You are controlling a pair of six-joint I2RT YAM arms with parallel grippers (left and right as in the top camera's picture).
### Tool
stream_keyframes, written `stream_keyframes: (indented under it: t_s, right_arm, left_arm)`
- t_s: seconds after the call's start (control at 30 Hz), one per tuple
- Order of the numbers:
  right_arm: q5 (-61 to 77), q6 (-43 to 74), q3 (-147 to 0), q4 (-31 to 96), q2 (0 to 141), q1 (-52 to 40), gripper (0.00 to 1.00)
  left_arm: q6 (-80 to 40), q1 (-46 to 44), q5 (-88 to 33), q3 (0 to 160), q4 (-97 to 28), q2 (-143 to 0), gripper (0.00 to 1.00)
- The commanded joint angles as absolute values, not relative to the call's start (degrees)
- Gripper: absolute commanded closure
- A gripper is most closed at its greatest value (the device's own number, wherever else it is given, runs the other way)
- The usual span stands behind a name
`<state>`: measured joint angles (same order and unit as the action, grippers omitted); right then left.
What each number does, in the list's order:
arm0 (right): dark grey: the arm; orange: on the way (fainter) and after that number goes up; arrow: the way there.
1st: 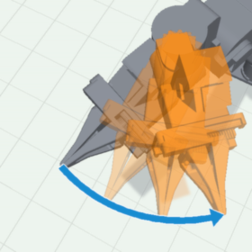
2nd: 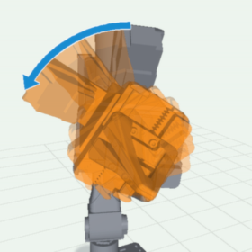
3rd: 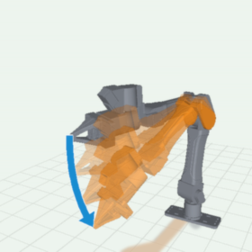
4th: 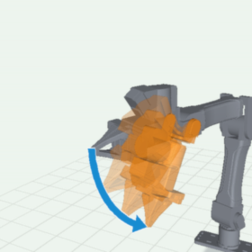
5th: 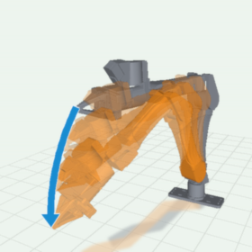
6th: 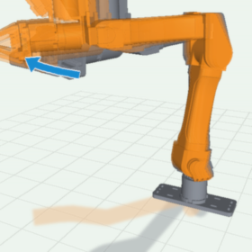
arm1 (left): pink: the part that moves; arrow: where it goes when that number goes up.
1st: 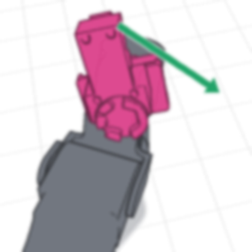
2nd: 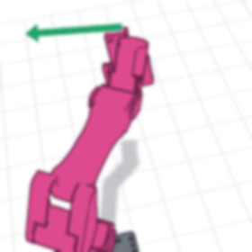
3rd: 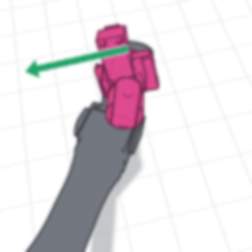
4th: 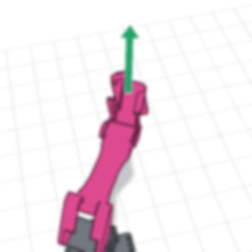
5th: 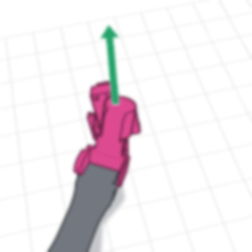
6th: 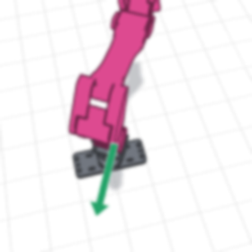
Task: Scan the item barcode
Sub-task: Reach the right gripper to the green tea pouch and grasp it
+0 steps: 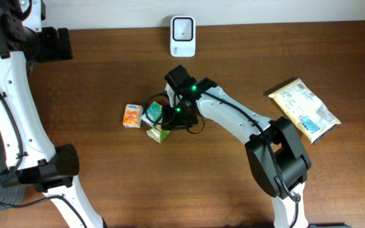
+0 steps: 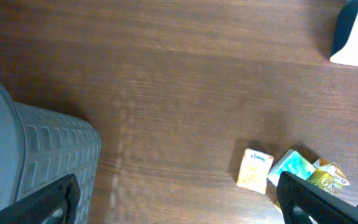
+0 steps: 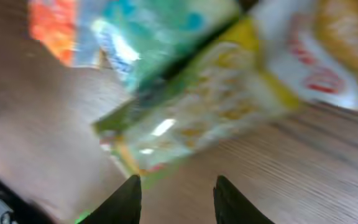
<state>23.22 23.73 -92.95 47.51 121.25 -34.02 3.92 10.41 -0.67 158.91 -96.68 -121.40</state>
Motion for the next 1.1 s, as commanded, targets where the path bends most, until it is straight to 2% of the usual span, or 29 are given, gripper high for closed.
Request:
stream_keyframes:
  t_s: [0.0,0.07,0.13,0.17,0.2,0.27,0.37,0.6,0.93,1.0,1.03,1.07]
  right_arm:
    - [20.34,21.23,-92.90,49.65,121.89,-30.35,0.62]
    - [22.22,13.96,-95.26,50.22,121.86,-28.40,0.62]
    - [20.45,11.97,-99.29,50.33,121.86,-29.36,0.62]
    - [18.76,11.99,-100.47,49.30,121.86,-30.09,0.67]
    - [18.79,12.05,-100.47,47.22,121.91,-31.11,0.79]
    - [16.10,14.11,-100.29,46.48,122.32,-33.50,0.92]
    - [10.74,16.78,-100.25,46.48,122.32,-36.10,0.96]
    - [11.55,16.99,-97.01,43.99,124.92,-36.82,0.96]
    - [10.90,19.49,-97.01,49.28,131.66,-36.25,0.94]
    - [11.77,20.43,-97.03,49.30,131.66,-34.79,0.83]
    - [13.50,19.53,-97.95,50.06,131.50,-33.91,0.73]
    - [16.56,16.23,-99.74,51.16,131.50,-33.30,0.69]
  left_arm:
    - [4.84,10.57,-1.26,159.30,-96.71,-121.30,0.01]
    - [4.84,10.57,-1.26,159.30,-96.71,-121.30,0.01]
    - [4.84,10.57,-1.26,159.30,-96.71,-121.30,0.01]
    - [4.84,10.57,-1.26,159.30,-96.71,-121.30,0.01]
    - [4.84,10.57,-1.28,159.30,-96.71,-121.30,0.01]
    - [4.84,10.57,-1.26,159.30,-96.71,-121.30,0.01]
    - [4.84,10.57,-1.26,159.30,-96.71,-121.30,0.01]
    - [4.84,10.57,-1.26,159.30,-96.71,-121.30,0.01]
    - [4.84,10.57,-1.26,159.30,-96.71,-121.30,0.01]
    - [4.84,10.57,-1.26,159.30,-96.71,-121.30,0.01]
    - [4.84,10.57,-1.26,159.30,-96.71,-121.30,0.01]
    - [4.84,10.57,-1.26,159.30,-96.71,-121.30,0.01]
